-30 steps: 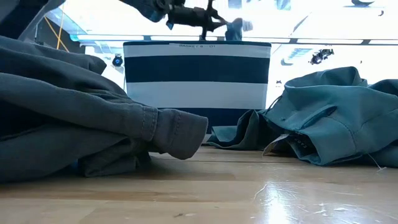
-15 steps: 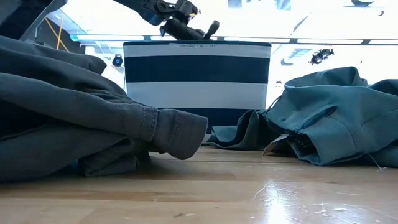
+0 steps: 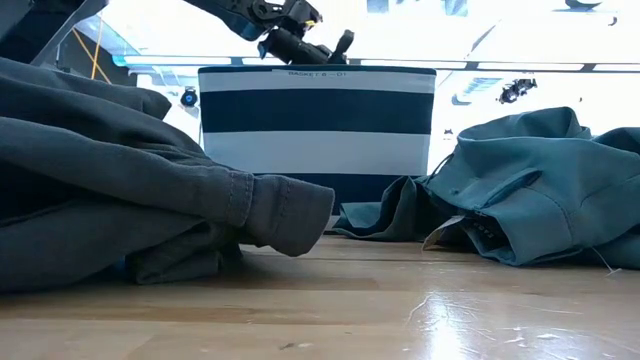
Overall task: Sort clothes
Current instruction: Put the light blue towel into the blue laundry bin, then put the blue short into the blue laundry bin
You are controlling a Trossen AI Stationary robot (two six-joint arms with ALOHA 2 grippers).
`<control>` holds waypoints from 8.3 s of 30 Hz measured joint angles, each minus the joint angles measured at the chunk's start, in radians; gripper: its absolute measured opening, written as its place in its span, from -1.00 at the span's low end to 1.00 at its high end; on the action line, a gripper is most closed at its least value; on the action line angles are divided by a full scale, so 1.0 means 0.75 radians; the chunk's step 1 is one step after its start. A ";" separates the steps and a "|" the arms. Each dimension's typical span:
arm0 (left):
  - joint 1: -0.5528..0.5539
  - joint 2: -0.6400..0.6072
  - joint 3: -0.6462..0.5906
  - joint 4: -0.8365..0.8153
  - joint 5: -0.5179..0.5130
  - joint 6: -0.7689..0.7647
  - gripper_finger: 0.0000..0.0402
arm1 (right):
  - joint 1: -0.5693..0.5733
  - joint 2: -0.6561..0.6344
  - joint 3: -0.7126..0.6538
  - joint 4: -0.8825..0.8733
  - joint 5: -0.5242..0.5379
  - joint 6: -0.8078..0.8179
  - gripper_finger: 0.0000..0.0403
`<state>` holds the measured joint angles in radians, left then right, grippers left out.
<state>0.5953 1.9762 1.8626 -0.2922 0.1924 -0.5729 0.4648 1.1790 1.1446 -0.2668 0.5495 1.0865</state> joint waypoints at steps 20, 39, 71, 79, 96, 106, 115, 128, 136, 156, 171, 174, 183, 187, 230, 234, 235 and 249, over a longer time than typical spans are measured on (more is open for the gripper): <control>0.009 -0.159 -0.001 -0.275 -0.045 -0.021 -0.25 | 0.020 0.120 0.000 0.000 -0.053 0.053 -0.12; -0.308 -0.641 -0.001 -1.223 -0.448 0.407 -0.39 | -0.119 0.148 0.000 0.002 -0.118 0.016 -0.12; -1.407 -1.077 -0.715 -1.576 -1.065 -0.565 -0.47 | -0.353 0.148 0.000 0.008 -0.397 -0.149 -0.12; -1.357 -1.113 -1.156 -1.088 -0.956 -0.119 -0.52 | -0.352 0.148 0.000 0.013 -0.428 -0.160 -0.12; -1.047 -0.779 -1.284 -0.773 -0.786 0.868 -0.52 | -0.298 0.148 0.000 0.013 -0.433 -0.134 -0.12; -0.915 -0.595 -1.284 -0.655 -0.818 1.310 -0.52 | -0.250 0.147 0.000 0.012 -0.433 -0.086 -0.12; -0.843 -0.366 -1.283 -0.611 -0.873 1.425 -0.52 | -0.231 0.147 0.000 0.010 -0.422 -0.002 -0.12; -0.917 -0.495 -1.106 -0.727 -0.668 1.098 -0.97 | -0.216 0.147 0.000 0.005 -0.419 0.041 -0.12; -0.977 -0.901 -0.802 -0.705 -0.663 0.733 -0.99 | -0.219 0.147 0.000 0.005 -0.338 -0.034 -0.12; -1.007 -1.263 -0.711 -0.255 -0.845 0.428 -0.99 | -0.250 0.147 0.000 0.154 -0.334 -0.312 -0.12; -1.007 -1.247 -0.712 -0.235 -0.863 0.429 -1.00 | -0.323 0.147 0.000 0.163 -0.409 -0.294 -0.12; -1.007 -1.247 -0.712 -0.235 -0.863 0.429 -1.00 | -0.323 0.147 0.000 0.163 -0.409 -0.294 -0.12; -1.006 -1.247 -0.712 -0.235 -0.867 0.430 -0.99 | -0.322 0.147 0.000 0.163 -0.385 -0.287 -0.12; -1.006 -1.247 -0.712 -0.234 -0.867 0.430 -0.99 | -0.322 0.153 0.000 0.165 -0.382 -0.288 -0.12; -1.007 -1.247 -0.712 -0.041 -0.478 0.244 -0.99 | -0.385 0.403 0.000 0.869 -0.439 -0.970 -0.12; -1.007 -1.247 -0.712 -0.041 -0.478 0.241 -0.99 | -0.388 0.403 0.000 0.940 -0.458 -1.005 -0.12; -1.007 -1.247 -0.712 -0.041 -0.478 0.241 -0.99 | -0.393 0.403 0.000 0.942 -0.458 -1.006 -0.12; -1.007 -1.241 -0.712 -0.030 -0.478 0.241 -0.98 | -0.420 0.403 0.000 0.935 -0.366 -0.968 -0.35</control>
<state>-0.1596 1.0455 1.3288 -0.3151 -0.1665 -0.3920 0.1501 1.4811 1.1446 0.4343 0.2752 0.3604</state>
